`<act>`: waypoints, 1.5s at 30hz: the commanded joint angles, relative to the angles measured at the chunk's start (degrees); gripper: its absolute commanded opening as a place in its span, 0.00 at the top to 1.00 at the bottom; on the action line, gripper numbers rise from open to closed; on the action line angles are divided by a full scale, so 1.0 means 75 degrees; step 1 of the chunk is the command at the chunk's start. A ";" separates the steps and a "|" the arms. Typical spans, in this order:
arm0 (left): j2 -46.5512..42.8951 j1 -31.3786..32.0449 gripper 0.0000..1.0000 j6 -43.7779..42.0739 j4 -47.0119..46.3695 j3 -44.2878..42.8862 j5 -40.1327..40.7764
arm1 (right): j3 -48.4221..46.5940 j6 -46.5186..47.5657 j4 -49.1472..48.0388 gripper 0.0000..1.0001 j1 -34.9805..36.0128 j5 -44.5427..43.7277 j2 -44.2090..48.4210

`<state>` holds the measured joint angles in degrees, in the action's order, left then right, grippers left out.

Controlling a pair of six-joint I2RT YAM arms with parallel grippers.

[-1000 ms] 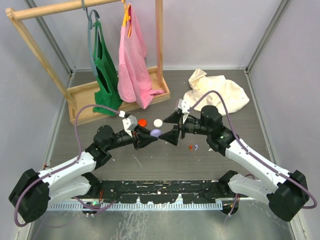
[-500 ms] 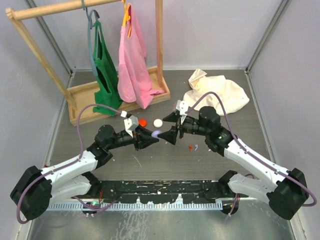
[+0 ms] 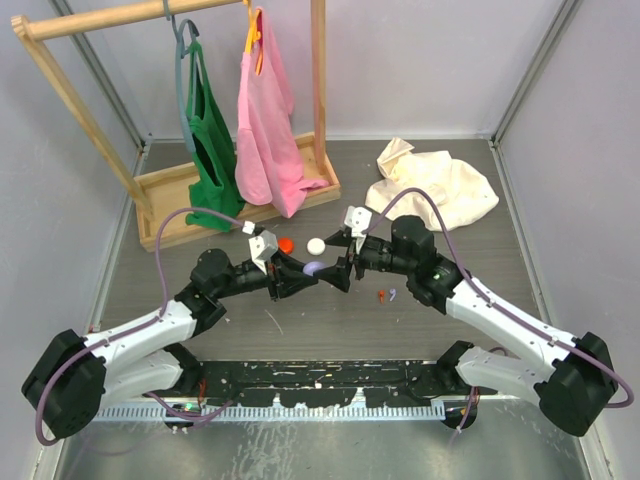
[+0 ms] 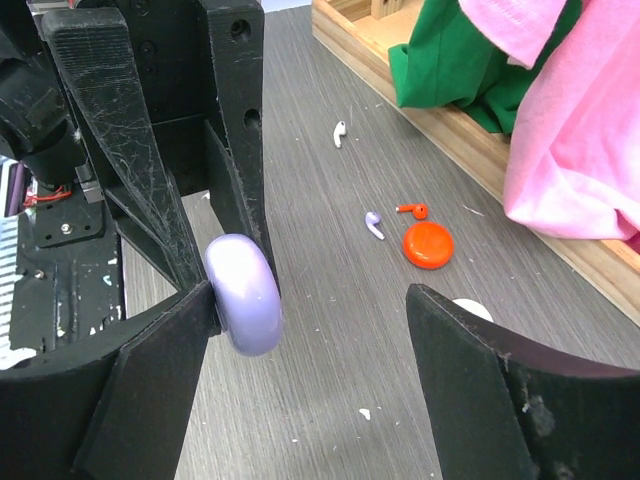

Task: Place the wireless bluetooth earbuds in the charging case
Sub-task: Open the charging case.

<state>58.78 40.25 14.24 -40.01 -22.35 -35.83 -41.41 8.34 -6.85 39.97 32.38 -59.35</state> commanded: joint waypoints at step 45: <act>-0.0177 0.0006 1.00 -0.0834 0.0401 -0.0287 -0.0126 | -0.1010 -0.0979 0.1842 0.10 0.0010 -0.3109 0.0852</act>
<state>59.22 40.07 10.17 -36.27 -23.11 -40.53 -44.49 6.39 3.22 40.27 17.10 -54.35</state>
